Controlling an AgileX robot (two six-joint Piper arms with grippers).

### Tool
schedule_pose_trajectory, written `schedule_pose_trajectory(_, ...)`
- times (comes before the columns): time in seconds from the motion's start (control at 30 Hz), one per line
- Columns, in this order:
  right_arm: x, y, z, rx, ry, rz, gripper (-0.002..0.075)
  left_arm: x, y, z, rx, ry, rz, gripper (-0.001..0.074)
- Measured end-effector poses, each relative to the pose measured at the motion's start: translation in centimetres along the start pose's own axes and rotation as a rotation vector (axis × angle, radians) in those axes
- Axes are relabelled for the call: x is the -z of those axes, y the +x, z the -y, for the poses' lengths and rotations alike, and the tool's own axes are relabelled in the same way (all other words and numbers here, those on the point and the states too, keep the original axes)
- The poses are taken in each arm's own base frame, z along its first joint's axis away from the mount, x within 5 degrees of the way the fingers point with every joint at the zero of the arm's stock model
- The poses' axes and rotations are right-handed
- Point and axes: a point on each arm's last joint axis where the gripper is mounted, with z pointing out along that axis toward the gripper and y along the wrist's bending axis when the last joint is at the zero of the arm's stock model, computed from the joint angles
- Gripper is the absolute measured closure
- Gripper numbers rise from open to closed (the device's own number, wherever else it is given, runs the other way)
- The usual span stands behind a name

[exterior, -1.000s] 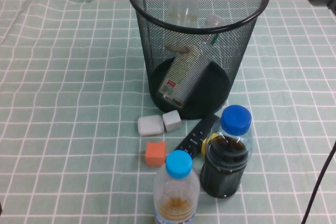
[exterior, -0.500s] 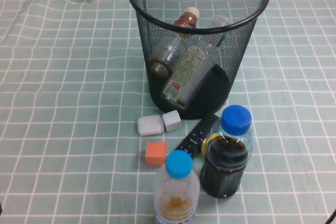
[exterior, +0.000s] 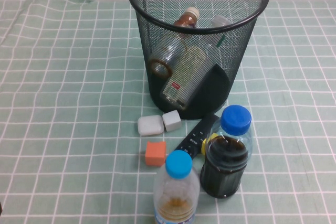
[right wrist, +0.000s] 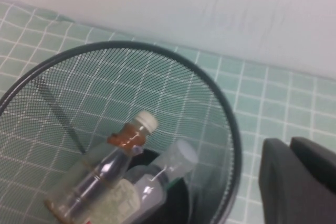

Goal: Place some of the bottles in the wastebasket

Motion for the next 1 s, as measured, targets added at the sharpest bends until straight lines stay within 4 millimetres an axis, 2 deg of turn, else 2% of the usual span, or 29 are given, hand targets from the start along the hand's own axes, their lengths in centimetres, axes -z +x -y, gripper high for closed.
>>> schedule_pose_trajectory(0.17, 3.6, -0.4, 0.4, 0.078, 0.005, 0.067, 0.0729, 0.0, 0.0, 0.0, 0.000, 0.000, 0.000, 0.0735)
schedule_pose_trajectory(0.27, 5.8, 0.0, 0.8, 0.097, 0.014, 0.083, 0.0729, 0.0, 0.0, 0.0, 0.000, 0.000, 0.000, 0.0735)
schedule_pose_trajectory(0.4, 8.0, 2.5, 1.6, 0.150, 0.053, 0.037, 0.0729, 0.0, 0.0, 0.0, 0.000, 0.000, 0.000, 0.0735)
schedule_pose_trajectory(0.53, 8.4, 6.6, 2.5, 0.198, 0.088, 0.051, 0.0729, 0.0, 0.0, 0.0, 0.000, 0.000, 0.000, 0.0735)
schedule_pose_trajectory(0.63, 7.9, 10.8, 3.6, 0.191, 0.090, 0.116, 0.0730, 0.0, 0.0, 0.0, 0.000, 0.000, 0.000, 0.0735)
schedule_pose_trajectory(0.73, 7.9, 16.1, 5.0, 0.141, 0.106, 0.217, 0.0731, 0.0, 0.0, 0.0, 0.000, 0.000, 0.000, 0.0736)
schedule_pose_trajectory(0.9, 6.7, 26.5, 6.5, 0.083, 0.160, 0.305, 0.0732, 0.0, 0.0, 0.0, 0.000, 0.000, 0.000, 0.0736)
schedule_pose_trajectory(1.0, 6.6, 31.6, 7.0, 0.045, 0.212, 0.343, 0.0732, 0.0, 0.0, 0.0, 0.000, 0.000, 0.000, 0.0736)
